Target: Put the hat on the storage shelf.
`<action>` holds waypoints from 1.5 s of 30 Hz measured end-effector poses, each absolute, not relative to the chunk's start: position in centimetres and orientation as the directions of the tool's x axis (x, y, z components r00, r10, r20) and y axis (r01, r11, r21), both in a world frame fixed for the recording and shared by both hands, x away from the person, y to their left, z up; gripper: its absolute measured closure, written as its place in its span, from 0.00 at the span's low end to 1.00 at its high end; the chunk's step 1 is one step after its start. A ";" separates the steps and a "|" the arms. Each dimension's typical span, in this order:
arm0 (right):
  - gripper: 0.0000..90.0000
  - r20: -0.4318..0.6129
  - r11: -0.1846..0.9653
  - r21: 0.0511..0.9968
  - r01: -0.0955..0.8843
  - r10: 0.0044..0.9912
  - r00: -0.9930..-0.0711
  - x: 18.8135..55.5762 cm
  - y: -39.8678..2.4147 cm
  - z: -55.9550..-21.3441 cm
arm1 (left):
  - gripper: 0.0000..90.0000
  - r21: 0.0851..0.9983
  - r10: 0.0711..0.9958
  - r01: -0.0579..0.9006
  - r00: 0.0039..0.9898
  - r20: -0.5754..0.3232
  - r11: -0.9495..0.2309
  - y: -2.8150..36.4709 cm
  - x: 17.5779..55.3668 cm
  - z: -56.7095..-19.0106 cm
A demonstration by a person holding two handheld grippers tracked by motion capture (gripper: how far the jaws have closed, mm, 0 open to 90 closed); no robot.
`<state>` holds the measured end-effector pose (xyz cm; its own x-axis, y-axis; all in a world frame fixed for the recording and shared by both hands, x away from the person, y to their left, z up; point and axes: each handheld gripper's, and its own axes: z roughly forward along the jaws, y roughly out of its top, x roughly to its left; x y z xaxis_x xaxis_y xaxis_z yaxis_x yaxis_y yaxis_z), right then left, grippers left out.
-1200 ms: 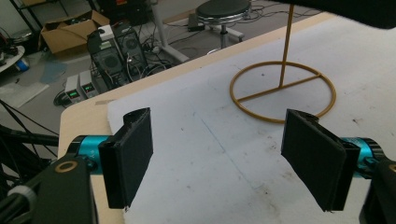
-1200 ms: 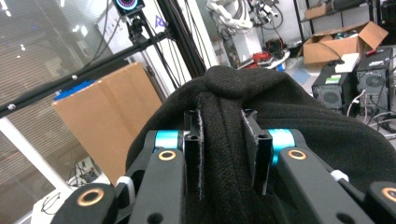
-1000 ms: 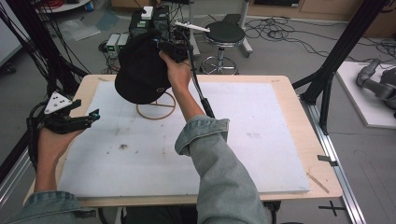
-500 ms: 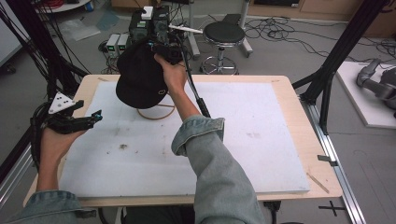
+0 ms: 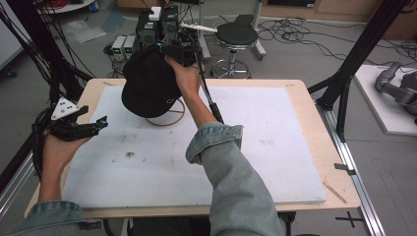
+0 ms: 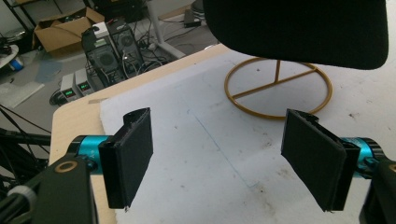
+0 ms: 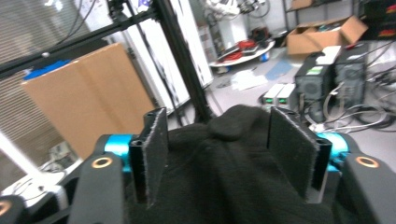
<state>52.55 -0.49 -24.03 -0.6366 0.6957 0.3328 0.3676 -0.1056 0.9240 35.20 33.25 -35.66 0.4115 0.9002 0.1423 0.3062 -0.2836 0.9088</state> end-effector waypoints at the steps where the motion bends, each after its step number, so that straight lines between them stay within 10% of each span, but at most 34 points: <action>1: 0.41 0.326 -0.107 0.927 0.360 0.707 -0.628 52.5 -0.8 -23.9 | 0.28 0.909 0.900 0.305 0.412 0.142 -0.283 33.2 35.2 -35.7; 45: 0.14 0.201 -0.129 0.966 0.225 0.921 -0.334 45.1 -22.1 -22.6 | 0.28 0.900 0.895 0.314 0.420 0.153 -0.301 32.7 35.8 -35.8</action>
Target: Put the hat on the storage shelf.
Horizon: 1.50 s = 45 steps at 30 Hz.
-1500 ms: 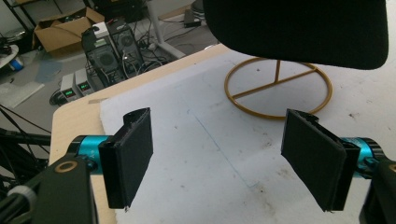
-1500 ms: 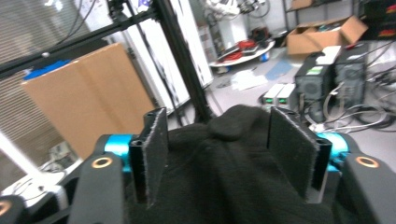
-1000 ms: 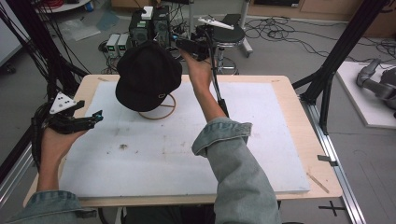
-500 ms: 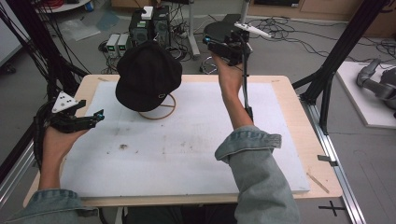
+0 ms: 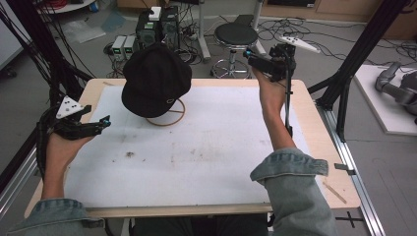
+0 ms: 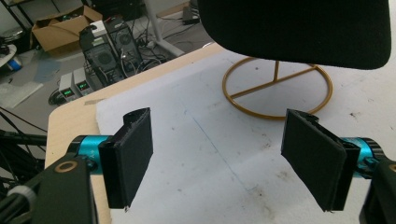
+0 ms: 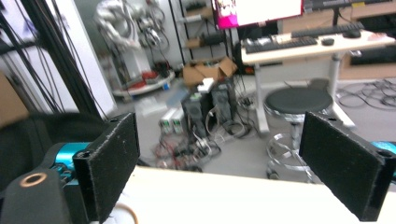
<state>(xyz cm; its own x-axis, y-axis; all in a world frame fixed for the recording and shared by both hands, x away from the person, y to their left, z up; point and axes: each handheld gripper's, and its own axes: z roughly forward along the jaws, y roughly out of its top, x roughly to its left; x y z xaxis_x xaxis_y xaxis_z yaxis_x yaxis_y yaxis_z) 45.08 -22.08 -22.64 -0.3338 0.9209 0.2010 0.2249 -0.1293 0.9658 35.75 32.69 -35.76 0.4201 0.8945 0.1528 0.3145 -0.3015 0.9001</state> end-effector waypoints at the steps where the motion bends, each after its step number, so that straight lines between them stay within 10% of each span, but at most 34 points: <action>1: 0.14 0.196 -0.124 0.967 0.223 0.921 -0.336 44.7 -22.5 -22.8 | 0.28 0.900 0.894 0.315 0.421 0.153 -0.302 32.7 35.8 -35.8; 45: 0.13 0.151 -0.092 0.974 0.206 0.944 -0.292 34.7 -27.5 -34.8 | 0.27 0.896 0.898 0.330 0.416 0.144 -0.296 32.3 35.9 -36.2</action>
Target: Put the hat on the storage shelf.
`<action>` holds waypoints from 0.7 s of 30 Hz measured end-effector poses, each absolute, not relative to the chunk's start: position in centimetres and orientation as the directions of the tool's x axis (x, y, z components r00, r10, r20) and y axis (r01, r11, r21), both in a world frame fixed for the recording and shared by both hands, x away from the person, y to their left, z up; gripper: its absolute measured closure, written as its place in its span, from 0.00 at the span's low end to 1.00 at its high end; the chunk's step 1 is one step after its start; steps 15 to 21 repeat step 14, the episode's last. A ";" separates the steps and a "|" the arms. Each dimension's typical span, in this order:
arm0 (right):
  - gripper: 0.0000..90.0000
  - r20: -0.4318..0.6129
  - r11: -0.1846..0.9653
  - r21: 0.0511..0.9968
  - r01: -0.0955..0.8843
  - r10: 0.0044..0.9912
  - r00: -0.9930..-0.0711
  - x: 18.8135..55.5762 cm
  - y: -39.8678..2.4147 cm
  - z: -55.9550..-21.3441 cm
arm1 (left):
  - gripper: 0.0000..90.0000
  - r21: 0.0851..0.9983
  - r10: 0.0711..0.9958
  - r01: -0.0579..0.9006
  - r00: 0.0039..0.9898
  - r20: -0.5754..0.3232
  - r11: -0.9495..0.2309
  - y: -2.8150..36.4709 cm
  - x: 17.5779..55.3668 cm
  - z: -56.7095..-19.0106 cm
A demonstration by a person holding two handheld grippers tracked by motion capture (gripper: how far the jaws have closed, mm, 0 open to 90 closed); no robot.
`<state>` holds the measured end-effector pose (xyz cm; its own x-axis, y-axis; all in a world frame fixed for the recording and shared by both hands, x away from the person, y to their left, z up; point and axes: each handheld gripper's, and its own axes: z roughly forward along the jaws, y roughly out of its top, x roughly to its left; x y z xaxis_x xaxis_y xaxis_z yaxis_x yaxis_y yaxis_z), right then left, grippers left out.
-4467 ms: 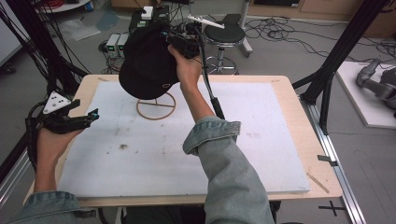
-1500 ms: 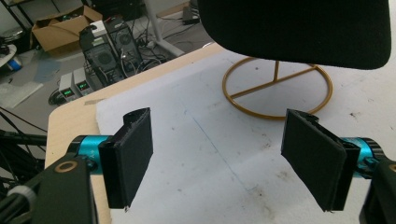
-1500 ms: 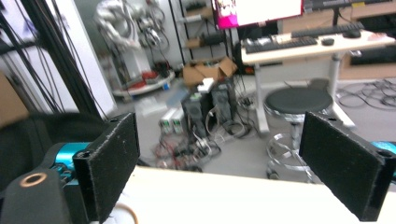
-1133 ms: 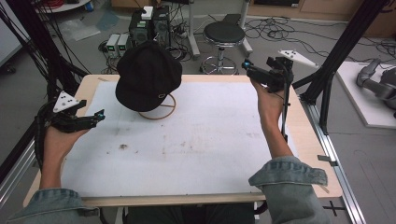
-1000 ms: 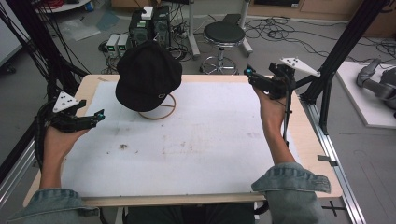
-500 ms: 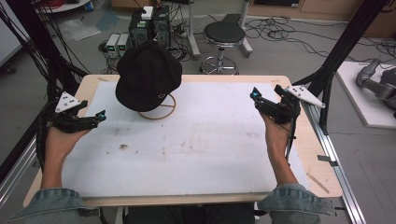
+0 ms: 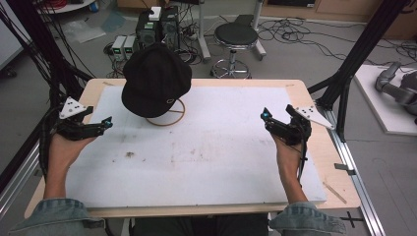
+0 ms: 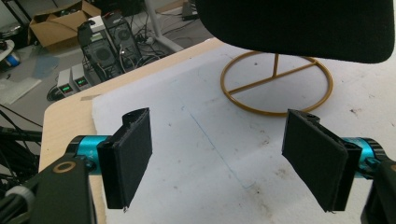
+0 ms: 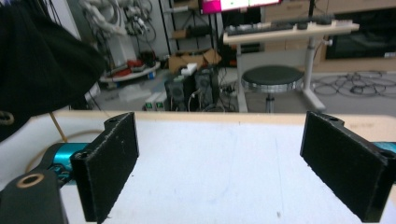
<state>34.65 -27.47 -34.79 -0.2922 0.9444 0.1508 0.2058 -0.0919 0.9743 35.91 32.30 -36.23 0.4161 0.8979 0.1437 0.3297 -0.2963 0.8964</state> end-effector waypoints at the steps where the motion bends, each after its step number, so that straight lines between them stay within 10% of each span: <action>1: 0.13 0.150 -0.093 0.975 0.200 0.944 -0.295 34.5 -27.5 -35.2 | 0.27 0.896 0.898 0.331 0.417 0.144 -0.297 32.3 35.9 -36.3; 21: 0.13 0.155 -0.100 0.975 0.200 0.946 -0.284 33.3 -28.4 -38.3 | 0.27 0.889 0.897 0.339 0.416 0.150 -0.306 32.2 36.0 -36.5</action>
